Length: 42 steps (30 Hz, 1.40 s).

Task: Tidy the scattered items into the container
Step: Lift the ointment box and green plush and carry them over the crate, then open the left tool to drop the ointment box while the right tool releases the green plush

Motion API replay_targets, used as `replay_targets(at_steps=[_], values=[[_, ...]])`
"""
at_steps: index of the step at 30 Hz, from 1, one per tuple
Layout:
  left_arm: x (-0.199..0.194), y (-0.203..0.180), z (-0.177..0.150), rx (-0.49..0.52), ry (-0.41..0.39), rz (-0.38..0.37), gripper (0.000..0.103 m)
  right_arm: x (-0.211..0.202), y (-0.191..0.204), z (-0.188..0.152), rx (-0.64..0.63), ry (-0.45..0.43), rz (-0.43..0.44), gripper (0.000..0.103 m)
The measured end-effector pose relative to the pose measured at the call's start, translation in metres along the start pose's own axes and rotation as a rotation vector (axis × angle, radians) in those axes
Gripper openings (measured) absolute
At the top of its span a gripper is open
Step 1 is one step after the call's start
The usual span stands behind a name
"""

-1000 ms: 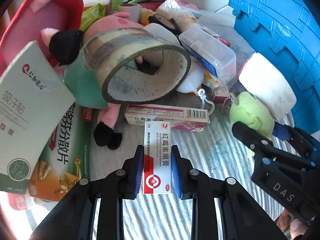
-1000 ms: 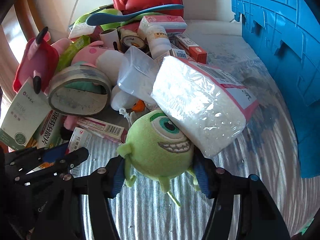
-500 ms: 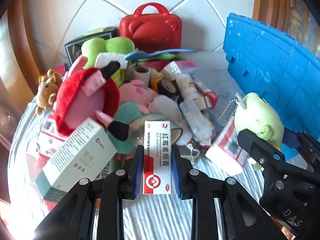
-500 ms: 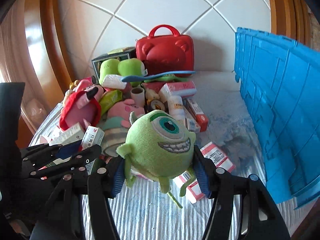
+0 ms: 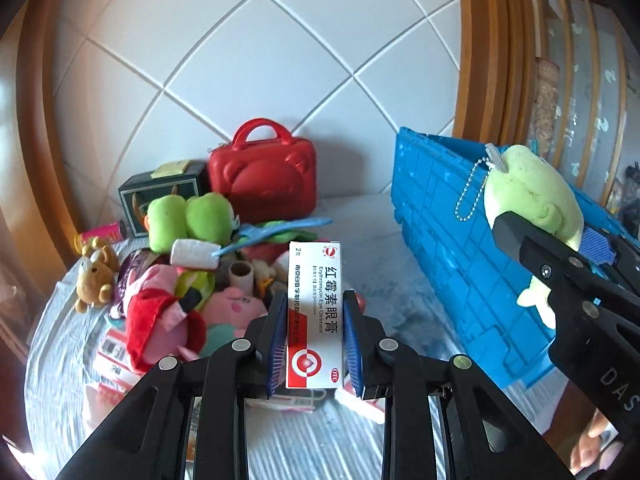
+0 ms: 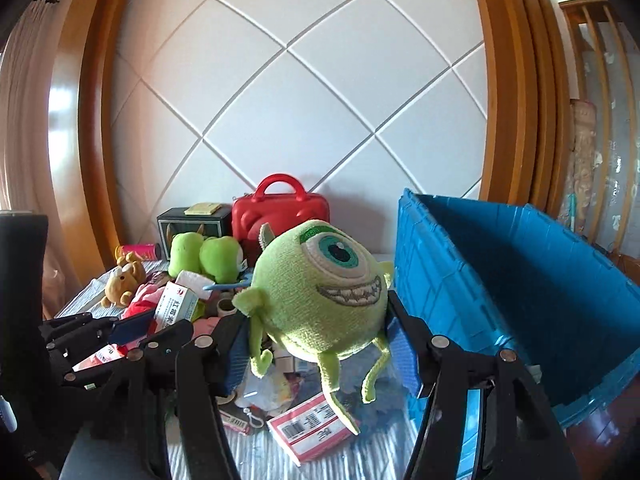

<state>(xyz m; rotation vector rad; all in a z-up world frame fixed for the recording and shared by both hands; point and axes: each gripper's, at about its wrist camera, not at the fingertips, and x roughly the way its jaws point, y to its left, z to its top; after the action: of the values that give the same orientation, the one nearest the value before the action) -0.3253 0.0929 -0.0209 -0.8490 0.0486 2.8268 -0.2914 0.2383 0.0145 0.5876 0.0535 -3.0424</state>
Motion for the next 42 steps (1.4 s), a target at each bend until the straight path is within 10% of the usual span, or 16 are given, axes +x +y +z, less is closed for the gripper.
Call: replay_targets(at_steps=[21,35,42], values=[[0.051,-0.327,0.089,0.075,-0.014,-0.067,0.026,-0.003,-0.341,0.013,-0.008,-0.017,-0.183,0.059],[0.091,-0.356,0.088,0.094,0.093,0.006,0.027,0.026,-0.379,0.008,0.013,0.012,-0.149,0.059],[0.088,-0.354,0.088,0.080,0.081,0.022,0.052,0.025,-0.380,0.007,0.007,0.004,-0.132,0.059]])
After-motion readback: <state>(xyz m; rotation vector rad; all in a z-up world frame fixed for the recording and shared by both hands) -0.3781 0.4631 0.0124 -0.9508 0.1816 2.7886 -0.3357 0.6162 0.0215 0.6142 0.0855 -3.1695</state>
